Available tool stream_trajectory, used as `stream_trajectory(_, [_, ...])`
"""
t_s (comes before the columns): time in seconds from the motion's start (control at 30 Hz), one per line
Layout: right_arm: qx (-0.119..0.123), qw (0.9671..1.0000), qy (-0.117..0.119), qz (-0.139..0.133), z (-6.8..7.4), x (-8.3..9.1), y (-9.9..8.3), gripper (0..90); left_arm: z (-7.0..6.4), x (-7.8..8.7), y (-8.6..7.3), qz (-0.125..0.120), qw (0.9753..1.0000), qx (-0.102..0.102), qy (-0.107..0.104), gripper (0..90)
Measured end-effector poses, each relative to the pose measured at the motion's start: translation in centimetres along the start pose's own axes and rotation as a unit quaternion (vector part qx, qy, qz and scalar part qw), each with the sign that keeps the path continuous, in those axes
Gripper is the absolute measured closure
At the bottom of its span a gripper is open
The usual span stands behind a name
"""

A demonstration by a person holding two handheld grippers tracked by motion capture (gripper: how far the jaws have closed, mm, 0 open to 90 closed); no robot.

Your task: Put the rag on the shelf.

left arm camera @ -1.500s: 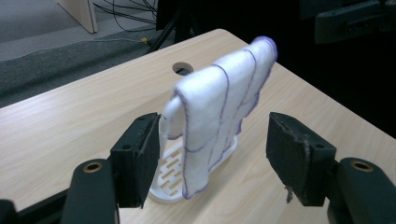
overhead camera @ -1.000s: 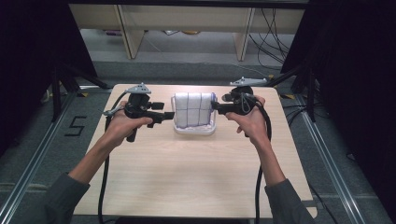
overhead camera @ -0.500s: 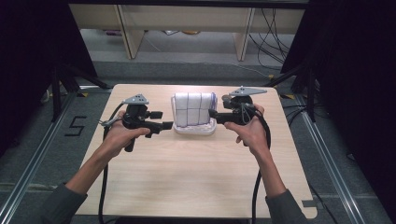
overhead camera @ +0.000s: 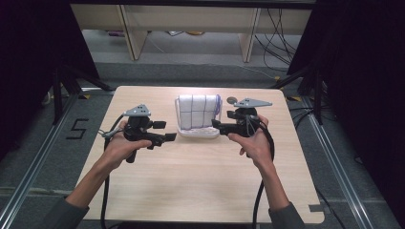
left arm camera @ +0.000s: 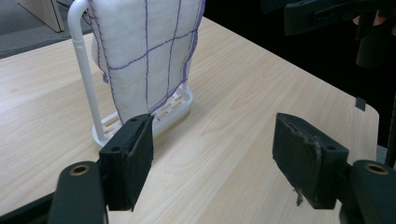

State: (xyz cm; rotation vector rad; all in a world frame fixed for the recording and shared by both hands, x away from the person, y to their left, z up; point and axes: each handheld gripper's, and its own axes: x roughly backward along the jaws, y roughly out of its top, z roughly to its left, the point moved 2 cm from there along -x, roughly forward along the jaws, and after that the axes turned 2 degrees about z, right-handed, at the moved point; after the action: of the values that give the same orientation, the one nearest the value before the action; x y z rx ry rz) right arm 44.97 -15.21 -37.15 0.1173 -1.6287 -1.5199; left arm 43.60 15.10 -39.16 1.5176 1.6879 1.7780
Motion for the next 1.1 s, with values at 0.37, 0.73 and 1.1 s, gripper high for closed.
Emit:
stream_trajectory(0.37, [-0.003,0.9999,0.001,0.012,0.1,-0.1,-1.3,29.4,-0.7,0.2,-1.2,0.008,0.9999,-0.008,0.004,28.7])
stream_trajectory(0.73, [0.001,0.9999,0.005,0.015,0.7,0.9,-3.1,27.1,-1.7,0.7,-2.6,0.014,0.9997,-0.016,0.007,28.1])
stream_trajectory(1.1, [0.01,0.9994,0.011,0.031,1.3,0.9,-4.4,24.6,-2.3,1.1,-4.6,0.029,0.9994,-0.016,0.005,27.8])
